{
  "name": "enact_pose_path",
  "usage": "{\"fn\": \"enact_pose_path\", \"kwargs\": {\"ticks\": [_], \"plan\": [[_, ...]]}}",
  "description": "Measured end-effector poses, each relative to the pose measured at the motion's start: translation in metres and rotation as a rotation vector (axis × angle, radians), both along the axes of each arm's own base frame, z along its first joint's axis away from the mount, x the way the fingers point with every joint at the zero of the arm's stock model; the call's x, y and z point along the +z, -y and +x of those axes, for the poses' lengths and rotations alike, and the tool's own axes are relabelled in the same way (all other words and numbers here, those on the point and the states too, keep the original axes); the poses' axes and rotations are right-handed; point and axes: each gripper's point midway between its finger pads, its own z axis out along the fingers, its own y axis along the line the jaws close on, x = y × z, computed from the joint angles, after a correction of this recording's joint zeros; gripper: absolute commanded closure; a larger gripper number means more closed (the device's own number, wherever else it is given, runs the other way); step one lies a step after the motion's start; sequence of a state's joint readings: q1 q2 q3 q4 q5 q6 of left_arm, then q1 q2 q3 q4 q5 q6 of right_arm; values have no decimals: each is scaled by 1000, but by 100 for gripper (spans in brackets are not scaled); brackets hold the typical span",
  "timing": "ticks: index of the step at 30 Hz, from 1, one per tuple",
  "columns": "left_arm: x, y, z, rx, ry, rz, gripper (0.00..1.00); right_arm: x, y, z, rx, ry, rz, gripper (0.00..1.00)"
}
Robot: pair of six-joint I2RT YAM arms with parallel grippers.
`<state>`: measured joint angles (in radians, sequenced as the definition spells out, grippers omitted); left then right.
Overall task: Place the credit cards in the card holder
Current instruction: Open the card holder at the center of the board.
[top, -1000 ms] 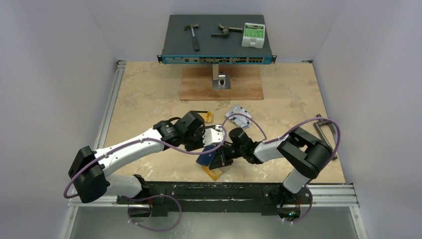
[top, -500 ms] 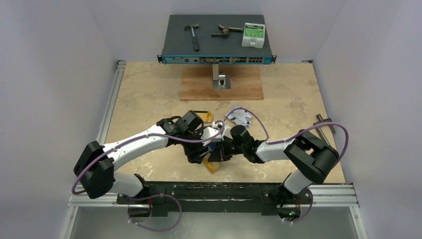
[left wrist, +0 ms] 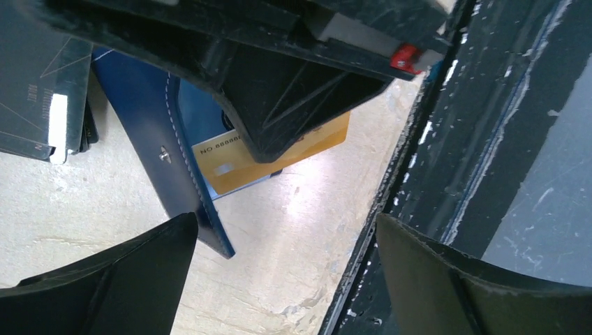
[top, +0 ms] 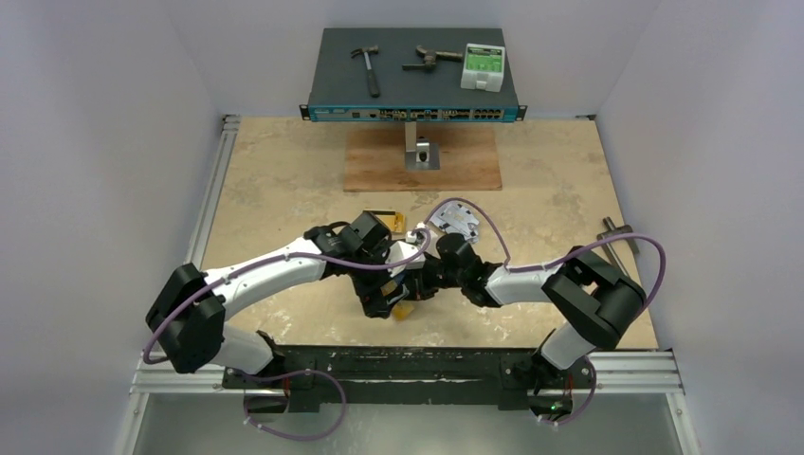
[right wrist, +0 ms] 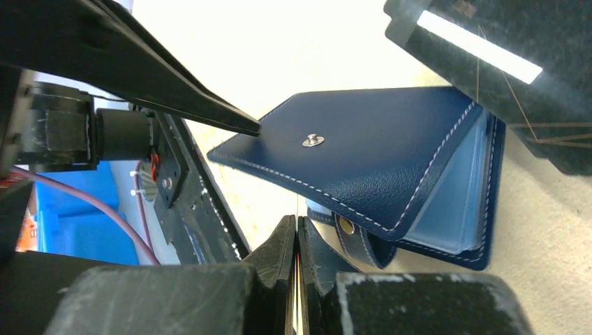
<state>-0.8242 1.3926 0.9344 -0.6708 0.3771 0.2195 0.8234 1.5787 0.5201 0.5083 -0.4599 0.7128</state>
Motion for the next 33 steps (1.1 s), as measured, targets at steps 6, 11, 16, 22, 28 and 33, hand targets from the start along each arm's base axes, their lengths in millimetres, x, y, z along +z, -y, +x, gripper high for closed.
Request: {"fn": "enact_pose_path", "kwargs": {"ticks": [6,11,16,22,28,33], "plan": [[-16,-6,10,17,25,76,8,7,-5,5,-1,17,14,100],[-19,-5,18,11,45,90,23,6,-4,5,-1,22,12,100],[-16,-2,29,13,66,78,38,6,-4,6,0,24,11,100],[-21,-3,42,1,61,109,74,5,-4,7,-5,29,7,100],[-27,1,57,-16,28,135,70,-5,7,13,-50,2,-34,100],[-24,-3,58,-16,46,149,77,-3,7,13,-49,9,-29,100]]}}
